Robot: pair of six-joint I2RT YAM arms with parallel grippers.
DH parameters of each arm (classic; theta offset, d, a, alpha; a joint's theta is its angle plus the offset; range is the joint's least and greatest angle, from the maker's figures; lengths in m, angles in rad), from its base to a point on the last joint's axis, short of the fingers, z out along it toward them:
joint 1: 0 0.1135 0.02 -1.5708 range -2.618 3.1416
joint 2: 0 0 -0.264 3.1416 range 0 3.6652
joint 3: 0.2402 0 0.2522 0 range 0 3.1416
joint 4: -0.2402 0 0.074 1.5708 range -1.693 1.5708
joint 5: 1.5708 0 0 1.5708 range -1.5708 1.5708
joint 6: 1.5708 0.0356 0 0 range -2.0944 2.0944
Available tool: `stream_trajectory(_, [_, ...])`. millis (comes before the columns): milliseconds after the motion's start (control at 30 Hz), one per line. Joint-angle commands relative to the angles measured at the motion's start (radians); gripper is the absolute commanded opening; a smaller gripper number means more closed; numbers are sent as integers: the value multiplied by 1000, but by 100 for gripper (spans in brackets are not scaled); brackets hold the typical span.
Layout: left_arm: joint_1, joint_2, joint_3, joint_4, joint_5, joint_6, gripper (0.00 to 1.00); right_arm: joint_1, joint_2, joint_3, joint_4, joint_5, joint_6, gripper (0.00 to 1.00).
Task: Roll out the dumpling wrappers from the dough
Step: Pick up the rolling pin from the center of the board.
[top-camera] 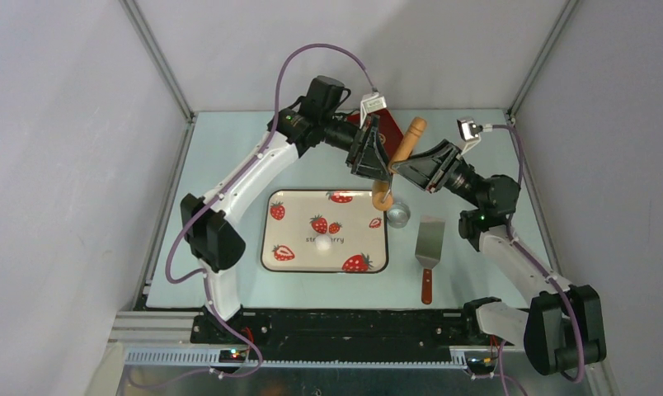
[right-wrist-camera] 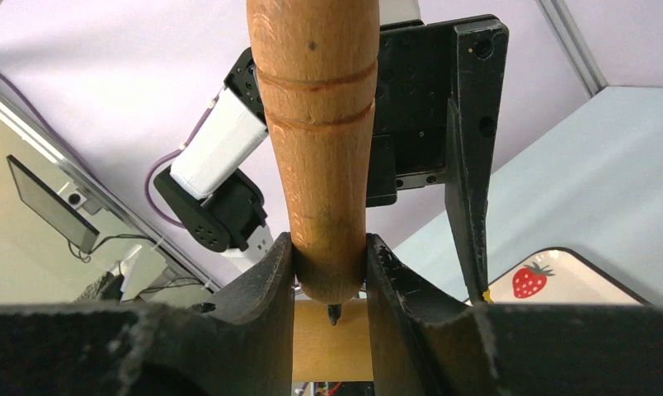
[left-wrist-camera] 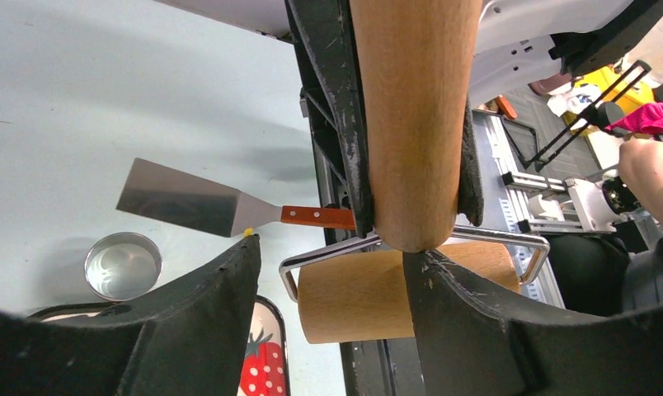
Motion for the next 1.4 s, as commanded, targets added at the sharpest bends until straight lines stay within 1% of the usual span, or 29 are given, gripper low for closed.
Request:
stream_trajectory(0, [-48,10,44,26,57,23,71,28,13,-3,128,40,75,0])
stream_trajectory(100, [-61,16,36,24,83,20,77,29,14,-8,137,45,70,0])
stream_trajectory(133, [-66,18,32,25,96,20,77,28,14,-9,140,43,63,0])
stream_trajectory(200, [-74,20,20,24,116,17,72,27,11,-12,139,43,48,0])
stream_trajectory(233, [-77,21,15,23,132,15,65,25,11,-15,138,43,41,0])
stream_trajectory(267, [-79,24,15,24,145,10,60,24,10,-16,135,43,31,0])
stream_trajectory(300, [-80,25,14,25,162,7,48,20,9,-19,132,42,23,0])
stream_trajectory(333, [-83,26,14,24,168,2,41,18,9,-20,124,41,7,0])
stream_trajectory(367, [-84,25,13,23,174,0,25,16,7,-22,121,38,-12,0])
stream_trajectory(400, [-85,20,11,23,174,-2,17,15,6,-24,113,36,-23,0])
stream_trajectory(433, [-85,18,8,23,172,-3,5,10,3,-26,110,29,-47,0])
stream_trajectory(500, [-85,9,1,23,173,-3,1,0,-2,-28,93,5,-98,0])
stream_trajectory(700, [-85,-13,-43,25,163,-26,0,-28,-22,-29,23,-29,-214,0])
stream_trajectory(733, [-85,-17,-61,25,160,-25,0,-33,-25,-29,20,-29,-219,2])
stream_trajectory(767, [-85,-25,-70,25,155,-25,0,-36,-27,-29,15,-28,-231,10])
stream_trajectory(800, [-85,-29,-90,25,155,-22,0,-37,-30,-29,12,-29,-236,14])
stream_trajectory(833, [-85,-37,-99,26,158,-21,0,-38,-30,-29,7,-26,-246,22])
stream_trajectory(867, [-85,-41,-115,26,160,-20,0,-36,-31,-29,5,-26,-248,25])
stream_trajectory(900, [-85,-47,-123,25,160,-18,0,-35,-30,-29,2,-22,-251,32])
stream_trajectory(933, [-85,-50,-136,25,159,-17,0,-33,-29,-29,2,-20,-251,35])
stream_trajectory(967, [-85,-55,-142,25,158,-15,0,-32,-28,-29,1,-19,-250,41])
stream_trajectory(1000, [-85,-56,-149,25,157,-14,0,-27,-24,-29,2,-15,-250,44])
stream_trajectory(1033, [-89,-60,-152,25,155,-13,0,-25,-22,-29,1,-14,-250,49])
stream_trajectory(1167, [-103,-67,-164,26,150,-12,0,-5,-10,-29,-1,-6,-241,60])
stream_trajectory(1233, [-111,-68,-169,26,150,-12,0,3,-7,-29,-2,-5,-242,63])
stream_trajectory(1367, [-122,-73,-170,25,145,-12,0,11,-3,-29,-15,13,-250,62])
